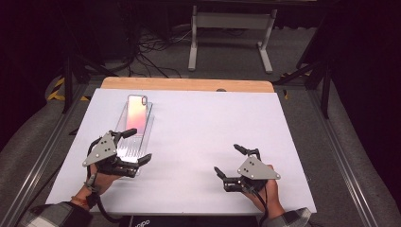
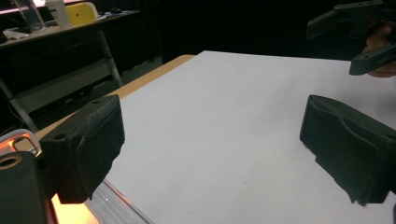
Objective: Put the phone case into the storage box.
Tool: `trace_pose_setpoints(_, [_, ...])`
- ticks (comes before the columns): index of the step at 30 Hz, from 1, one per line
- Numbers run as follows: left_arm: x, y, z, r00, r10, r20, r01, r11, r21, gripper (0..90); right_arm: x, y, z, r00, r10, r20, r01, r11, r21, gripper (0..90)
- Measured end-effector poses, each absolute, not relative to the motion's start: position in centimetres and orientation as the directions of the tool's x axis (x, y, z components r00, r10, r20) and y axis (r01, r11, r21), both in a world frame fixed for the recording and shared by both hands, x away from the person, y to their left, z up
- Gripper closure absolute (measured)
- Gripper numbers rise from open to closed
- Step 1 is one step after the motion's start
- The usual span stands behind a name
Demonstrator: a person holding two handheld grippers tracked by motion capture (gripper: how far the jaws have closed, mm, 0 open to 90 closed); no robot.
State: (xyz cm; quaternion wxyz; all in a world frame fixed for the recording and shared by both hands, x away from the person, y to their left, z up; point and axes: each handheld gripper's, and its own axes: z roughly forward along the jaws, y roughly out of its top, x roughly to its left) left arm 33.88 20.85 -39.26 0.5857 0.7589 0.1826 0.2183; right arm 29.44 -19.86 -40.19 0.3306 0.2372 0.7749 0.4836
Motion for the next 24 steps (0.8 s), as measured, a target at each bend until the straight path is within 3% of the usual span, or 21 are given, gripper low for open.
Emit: trace_pose_setpoints(24, [31.7, 19.6, -42.3, 0.854, 0.513, 0.087, 0.063, -0.269, 0.961, 7.0, 28.3, -20.5, -40.8, -0.689, 0.666, -0.287, 0.025, 0.418, 0.908, 9.6])
